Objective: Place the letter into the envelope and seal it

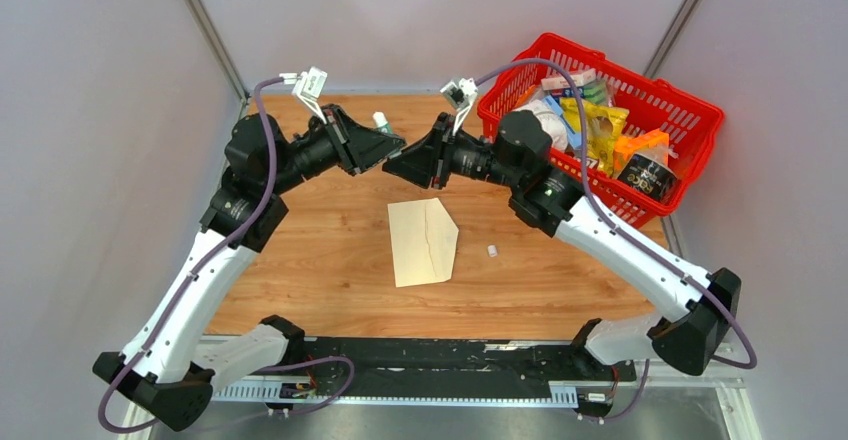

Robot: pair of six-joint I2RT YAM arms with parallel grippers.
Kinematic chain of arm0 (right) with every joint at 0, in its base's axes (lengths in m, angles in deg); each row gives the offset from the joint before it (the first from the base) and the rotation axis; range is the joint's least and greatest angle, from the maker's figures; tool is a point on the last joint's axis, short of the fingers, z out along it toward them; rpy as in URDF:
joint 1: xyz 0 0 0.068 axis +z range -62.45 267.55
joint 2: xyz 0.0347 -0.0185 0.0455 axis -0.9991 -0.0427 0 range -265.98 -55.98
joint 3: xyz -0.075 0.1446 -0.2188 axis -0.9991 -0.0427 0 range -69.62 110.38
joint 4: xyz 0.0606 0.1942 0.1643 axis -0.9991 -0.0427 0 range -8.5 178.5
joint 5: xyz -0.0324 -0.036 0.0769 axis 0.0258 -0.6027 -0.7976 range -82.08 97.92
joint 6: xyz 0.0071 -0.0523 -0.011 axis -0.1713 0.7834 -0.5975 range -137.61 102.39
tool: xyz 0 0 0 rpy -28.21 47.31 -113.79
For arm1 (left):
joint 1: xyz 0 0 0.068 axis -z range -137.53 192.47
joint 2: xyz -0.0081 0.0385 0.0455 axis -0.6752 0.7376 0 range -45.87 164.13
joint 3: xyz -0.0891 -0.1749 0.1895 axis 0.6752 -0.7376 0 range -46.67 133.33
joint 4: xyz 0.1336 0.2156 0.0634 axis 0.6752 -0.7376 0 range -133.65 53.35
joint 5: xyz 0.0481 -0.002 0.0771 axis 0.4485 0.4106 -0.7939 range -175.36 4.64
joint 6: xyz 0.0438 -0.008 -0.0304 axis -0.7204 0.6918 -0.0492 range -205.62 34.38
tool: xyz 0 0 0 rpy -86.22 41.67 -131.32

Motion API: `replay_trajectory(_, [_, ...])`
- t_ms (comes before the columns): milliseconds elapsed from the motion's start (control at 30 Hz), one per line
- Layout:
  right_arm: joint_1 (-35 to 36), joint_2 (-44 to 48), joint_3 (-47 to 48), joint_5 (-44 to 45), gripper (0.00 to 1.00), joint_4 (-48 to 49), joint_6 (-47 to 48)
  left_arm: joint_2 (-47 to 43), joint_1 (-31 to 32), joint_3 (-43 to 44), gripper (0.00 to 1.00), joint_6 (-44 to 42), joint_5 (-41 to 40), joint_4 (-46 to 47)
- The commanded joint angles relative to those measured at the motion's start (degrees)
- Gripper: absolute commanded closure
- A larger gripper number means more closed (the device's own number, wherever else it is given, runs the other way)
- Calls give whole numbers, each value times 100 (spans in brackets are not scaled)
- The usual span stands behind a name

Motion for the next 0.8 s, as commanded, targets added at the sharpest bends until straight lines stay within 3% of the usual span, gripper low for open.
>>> replay_trajectory(0, [-647,308,-433,-2071,97,2450,-1983,-348,-104,-61,100,-394,820,571])
replay_trajectory(100, [-683,194,-539,-2406,96,3207,-2627,-374,-104,-123,100,-341,1041,836])
replay_trajectory(200, [-683,132,-504,-2399,89,3201,-2690,-401,-112,-132,100,-323,1042,863])
replay_trajectory(333, [-631,342,-338,-1724,53,1903,-1656,-453,-112,-71,100,-376,534,522])
replay_trajectory(400, [-482,483,-162,-987,39,894,-874,-427,-112,96,100,-411,61,66])
replay_trajectory(500, [1,510,146,594,37,-479,217,-331,-112,386,100,-333,-731,-551])
replay_trajectory(633, [774,308,427,2754,37,-1053,1079,-234,-112,492,100,-35,-1023,-825])
replay_trajectory(767, [1443,-122,761,4191,37,-1151,1730,-137,-104,536,100,151,-1129,-886])
